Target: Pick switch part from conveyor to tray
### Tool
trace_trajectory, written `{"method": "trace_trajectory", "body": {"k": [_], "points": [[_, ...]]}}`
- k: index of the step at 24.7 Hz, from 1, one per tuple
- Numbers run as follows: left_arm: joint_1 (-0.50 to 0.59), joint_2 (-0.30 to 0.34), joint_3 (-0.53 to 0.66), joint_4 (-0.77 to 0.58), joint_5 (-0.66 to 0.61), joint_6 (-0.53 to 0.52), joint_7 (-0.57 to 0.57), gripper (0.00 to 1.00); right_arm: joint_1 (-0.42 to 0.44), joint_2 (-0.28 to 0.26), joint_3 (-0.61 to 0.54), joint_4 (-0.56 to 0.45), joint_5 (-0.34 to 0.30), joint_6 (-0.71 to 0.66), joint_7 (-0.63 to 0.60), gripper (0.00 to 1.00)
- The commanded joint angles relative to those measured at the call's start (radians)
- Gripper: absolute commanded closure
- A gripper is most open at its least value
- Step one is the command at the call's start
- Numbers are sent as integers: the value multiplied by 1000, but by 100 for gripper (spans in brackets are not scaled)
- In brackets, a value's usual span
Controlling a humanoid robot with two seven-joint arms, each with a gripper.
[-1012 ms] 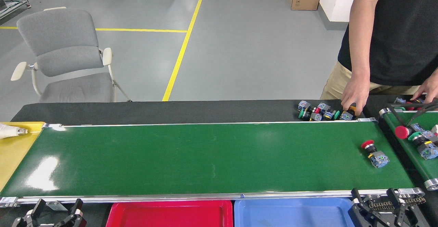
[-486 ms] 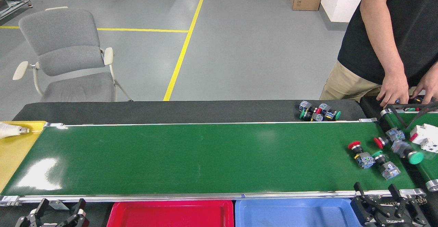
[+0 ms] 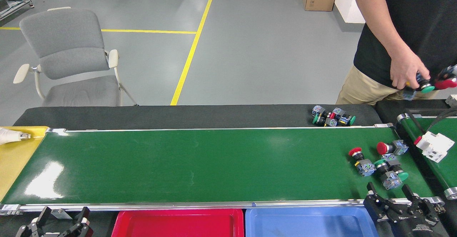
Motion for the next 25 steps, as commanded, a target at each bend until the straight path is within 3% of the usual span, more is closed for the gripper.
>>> {"method": "trace_trajectory", "body": {"k": [1,12,21,22,24,25], "points": [[-10,13,1,-11,0,-1,6,0,-23,-20,18,3,-1,-20,1,1],[-13,15,1,-9,0,-1,6,0,-207,-30,245,148,1,-15,26,1],[-22,18,0,-7,0,-1,6,0,-327,-1,310,250,1,-5,29,2],[-22,18,0,-9,0,-1,6,0,-333,5,310,252,1,-5,30,7],[-22,19,0,-9,0,-1,6,0,-340,6,310,258,-1,-14,34,30],[-21,19,0,-9,0,-1,6,0,-339,2,313,258,-4,-19,43,47]]}}
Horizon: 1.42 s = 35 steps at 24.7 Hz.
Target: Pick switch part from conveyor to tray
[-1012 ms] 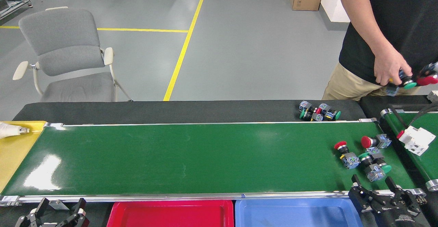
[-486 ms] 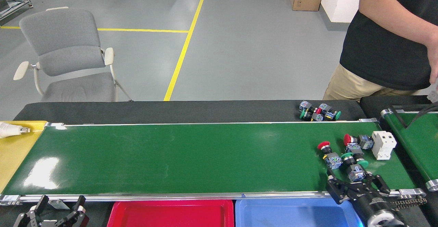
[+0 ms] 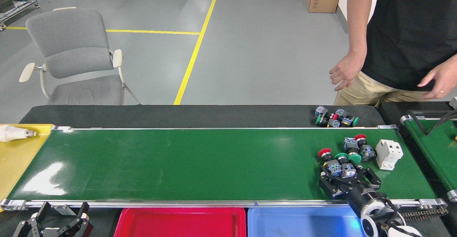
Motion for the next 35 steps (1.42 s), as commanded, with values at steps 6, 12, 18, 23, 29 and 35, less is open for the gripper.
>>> {"method": "trace_trajectory", "body": {"k": [6,12,18,23,29,35], "points": [[0,12,1,-11,1,-1,6,0,-15,-10,1,-28,-6,-88,53,94],[8,11,3,-14,1,-1,5,0,30,4,0,-219,-7,-421,51,96],[6,11,1,-17,5,-1,5,0,113,36,150,-344,0,-639,54,20],[-3,1,-1,-12,3,-70,3,0,114,140,204,-312,26,-639,54,0],[2,-8,15,-19,0,-53,2,0,145,157,167,-371,39,-639,60,0],[6,-6,15,-17,0,-35,2,0,390,197,-212,-505,42,-197,-15,0]]}}
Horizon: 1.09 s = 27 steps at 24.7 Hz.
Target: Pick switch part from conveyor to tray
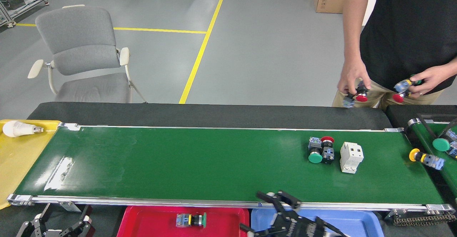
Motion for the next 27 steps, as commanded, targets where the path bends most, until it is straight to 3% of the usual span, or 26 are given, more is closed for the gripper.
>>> {"method": "trace_trajectory", "body": {"k": [1,4,8,11,14,18,21,23,25,27], "points": [[-2,3,4,-11,0,6,4,0,38,13,-87,-20,2,208,-99,1],[-2,3,3,-14,0,6,4,0,136,12,-127,-20,40,356,-250,1],[-4,4,-8,-11,0,6,4,0,132,13,-126,-17,48,393,-252,1],[-13,4,-11,-8,-2,5,4,0,41,15,-104,-3,103,395,-204,1],[-19,7,-23,-7,-3,5,4,0,-112,42,-3,86,195,447,-128,1],[-27,10,-25,-5,-3,5,4,0,-286,49,121,219,218,574,-82,1],[-30,12,-25,-5,-3,5,4,0,-347,59,180,282,216,625,-60,1],[-30,12,-25,-5,-3,5,4,0,-356,64,209,290,213,642,-40,13],[-30,15,-25,-5,-3,5,4,0,-356,52,223,295,207,633,-37,45],[-31,15,-25,-4,-3,5,4,0,-361,49,224,315,207,630,-37,62]]}}
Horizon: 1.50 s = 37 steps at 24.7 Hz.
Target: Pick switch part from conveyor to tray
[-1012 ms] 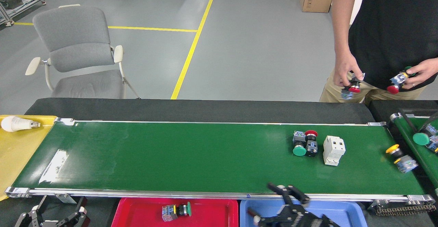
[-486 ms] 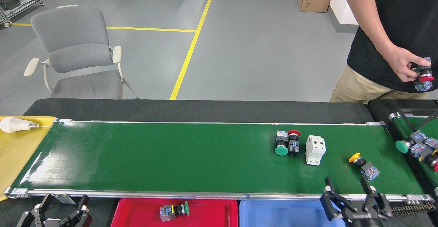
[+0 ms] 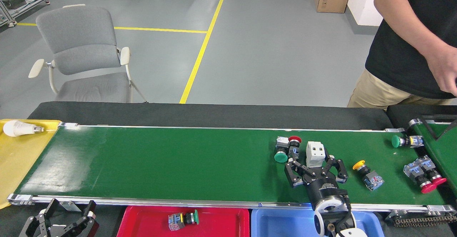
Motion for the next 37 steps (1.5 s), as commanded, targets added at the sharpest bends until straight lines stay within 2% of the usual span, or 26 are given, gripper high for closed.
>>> {"method": "trace_trajectory", "body": {"k": [1,4,8,10,12,14,16,17,18,19,20,21,22,24,27,29,32,35,37], "points": [[-10,13,1,-8,-2,1,4,0,-21,-10,1,4,-2,1,4,68],[-18,15,1,4,0,1,4,0,-19,-23,3,6,-5,-14,6,88],[-21,16,3,16,0,1,4,0,-13,-16,1,-29,-9,-71,4,92],[-18,16,4,13,0,1,4,0,8,-30,-11,-109,-28,-117,-5,92],[-16,15,7,13,0,1,4,0,79,-85,-54,-229,-97,-211,-10,92],[-12,13,10,10,0,1,4,0,189,-157,-137,-339,-228,-384,-17,91],[-1,9,20,5,0,1,4,0,275,-207,-243,-339,-329,-619,-19,91],[-1,9,20,5,0,1,4,0,320,-215,-316,-336,-351,-743,-17,87],[-1,9,20,5,0,1,4,0,399,-212,-399,-333,-358,-884,-16,85],[-1,9,18,5,0,1,4,0,456,-209,-464,-333,-361,-916,-16,81],[-1,9,17,7,0,1,4,0,519,-197,-522,-333,-363,-916,-16,71],[-2,10,12,12,0,1,4,0,559,-171,-562,-332,-361,-916,-14,46],[-2,10,9,15,0,1,4,0,588,-131,-585,-332,-361,-916,-13,2],[-2,9,4,10,0,1,4,0,594,-63,-600,-332,-354,-916,-8,0],[-16,5,-43,-8,-2,2,0,0,565,-28,-605,-339,-338,-916,-6,0],[-26,5,-121,-51,-2,7,-3,0,499,-10,-603,-339,-278,-777,-3,0],[-49,-4,-253,-88,-57,50,-8,0,450,39,-599,-339,-203,-662,1,0],[-113,-31,-413,-73,-157,145,-8,0,384,73,-595,-339,-167,-646,29,0],[-154,-57,-503,-33,-212,217,-29,0,341,84,-553,-339,-121,-642,61,0]]}}
